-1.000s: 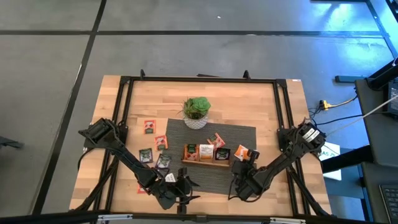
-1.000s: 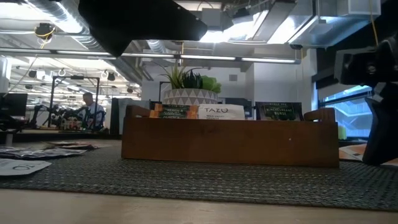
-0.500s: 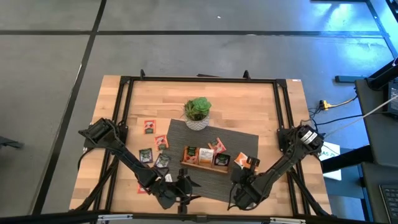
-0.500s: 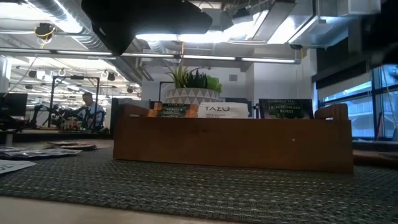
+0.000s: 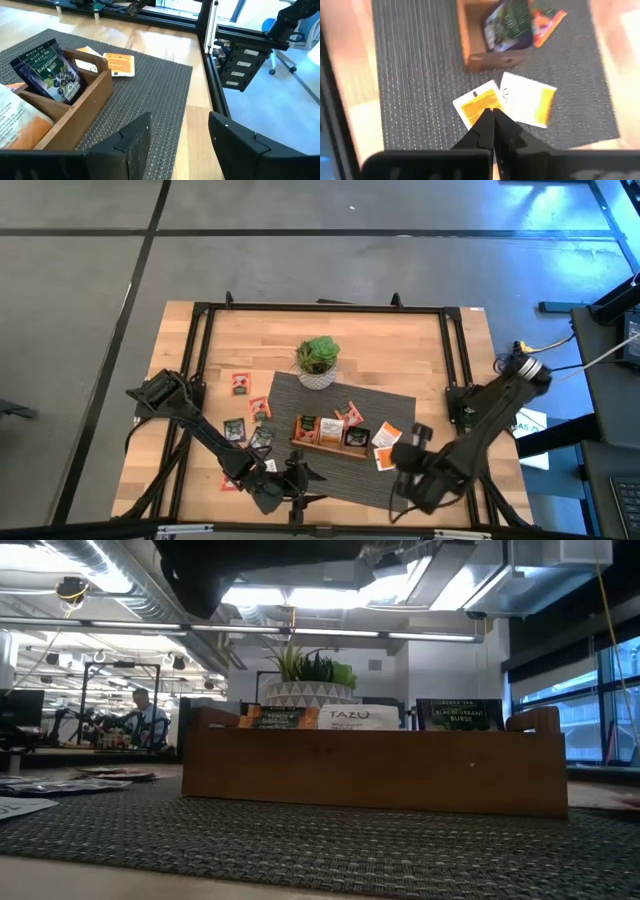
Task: Pick & Place Tea
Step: Put the white tea bag into the middle of the wooden organizer
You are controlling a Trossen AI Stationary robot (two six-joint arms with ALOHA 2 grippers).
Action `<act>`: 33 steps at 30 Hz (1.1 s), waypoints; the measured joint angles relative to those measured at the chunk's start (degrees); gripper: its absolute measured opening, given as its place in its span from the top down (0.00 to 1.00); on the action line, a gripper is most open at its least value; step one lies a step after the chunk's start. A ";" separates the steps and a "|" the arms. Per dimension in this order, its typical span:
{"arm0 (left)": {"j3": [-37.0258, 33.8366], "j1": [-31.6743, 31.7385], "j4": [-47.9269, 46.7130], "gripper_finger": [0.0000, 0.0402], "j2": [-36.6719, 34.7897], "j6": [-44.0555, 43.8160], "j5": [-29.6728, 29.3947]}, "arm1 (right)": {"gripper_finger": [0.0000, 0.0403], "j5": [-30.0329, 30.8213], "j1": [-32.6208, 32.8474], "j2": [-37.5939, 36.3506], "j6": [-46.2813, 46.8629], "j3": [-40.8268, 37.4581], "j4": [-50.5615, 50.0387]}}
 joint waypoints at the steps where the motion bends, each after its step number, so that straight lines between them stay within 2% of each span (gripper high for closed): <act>1: 0.00 0.13 -0.04 0.53 0.00 0.00 0.01 | 1.00 1.21 0.52 -1.82 1.19 -1.06 0.03; 6: 0.00 0.67 -0.04 0.52 0.00 -1.42 0.25 | 0.99 4.85 2.04 -7.04 6.12 -8.03 2.63; 9: 0.00 1.05 -0.07 0.53 0.00 -2.03 0.29 | 0.97 3.36 2.90 -7.52 5.12 -14.13 10.42; 12: 0.00 1.35 -0.07 0.53 0.00 -2.03 0.30 | 0.93 0.80 3.03 -7.44 2.68 -21.05 22.85; 16: 0.00 1.41 -0.07 0.52 0.00 -2.03 0.00 | 0.82 -1.94 2.14 -7.44 2.50 -28.54 35.03; 20: 0.00 1.38 -0.07 0.53 0.00 -2.03 -0.02 | 0.63 -3.50 1.17 -7.44 1.37 -32.49 39.09; 24: 0.00 1.42 -0.11 0.53 0.00 -2.03 -0.09 | 0.44 -1.25 1.14 -7.46 -8.79 -33.83 44.95; 27: 0.00 1.61 -0.15 0.52 0.00 -2.03 -0.11 | 0.34 1.35 1.14 -7.26 -18.27 -34.09 50.40; 30: 0.00 1.95 -0.28 0.53 0.00 -2.03 -0.11 | 0.30 6.12 1.14 -5.30 -24.38 -33.67 52.87; 33: 0.00 2.27 -0.35 0.53 0.00 -2.03 -0.16 | 0.29 7.71 1.10 -2.29 -28.76 -32.48 53.58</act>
